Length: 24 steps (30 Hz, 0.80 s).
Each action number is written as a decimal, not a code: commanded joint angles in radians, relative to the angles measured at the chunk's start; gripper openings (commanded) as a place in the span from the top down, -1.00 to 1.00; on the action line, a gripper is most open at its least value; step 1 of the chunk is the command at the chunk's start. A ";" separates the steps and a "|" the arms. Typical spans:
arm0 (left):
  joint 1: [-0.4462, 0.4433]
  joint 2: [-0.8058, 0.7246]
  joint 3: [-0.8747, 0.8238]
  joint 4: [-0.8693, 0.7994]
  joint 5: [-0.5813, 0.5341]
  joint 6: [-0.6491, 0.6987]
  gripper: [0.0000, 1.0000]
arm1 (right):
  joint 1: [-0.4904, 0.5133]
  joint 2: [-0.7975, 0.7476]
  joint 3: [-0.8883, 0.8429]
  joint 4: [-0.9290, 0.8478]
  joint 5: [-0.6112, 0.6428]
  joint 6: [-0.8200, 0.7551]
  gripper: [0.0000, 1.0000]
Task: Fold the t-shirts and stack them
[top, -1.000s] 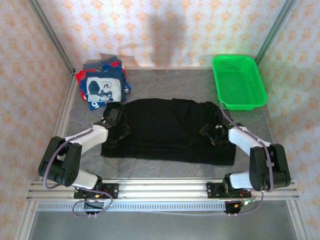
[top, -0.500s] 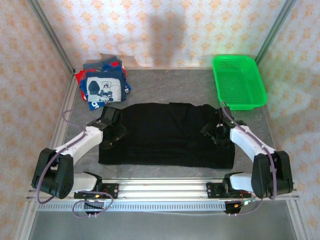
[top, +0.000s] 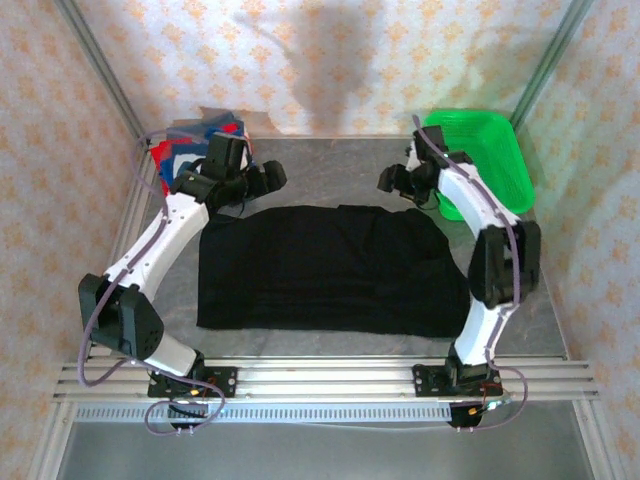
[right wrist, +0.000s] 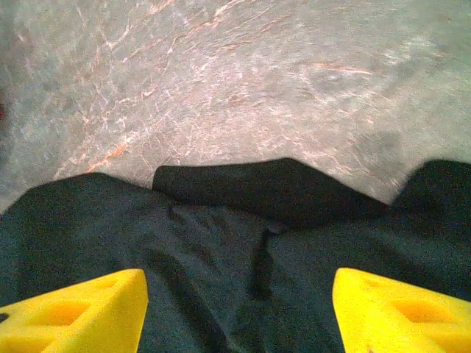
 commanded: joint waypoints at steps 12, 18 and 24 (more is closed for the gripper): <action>-0.023 -0.058 0.020 -0.101 0.215 0.228 -0.89 | 0.101 0.432 0.479 -0.301 0.183 -0.321 -0.05; -0.026 -0.177 -0.144 -0.087 0.206 0.213 -0.90 | 0.102 0.481 0.484 -0.294 0.201 -0.340 0.04; -0.026 -0.256 -0.179 -0.096 0.192 0.190 -0.93 | 0.103 0.504 0.471 -0.286 0.201 -0.342 0.05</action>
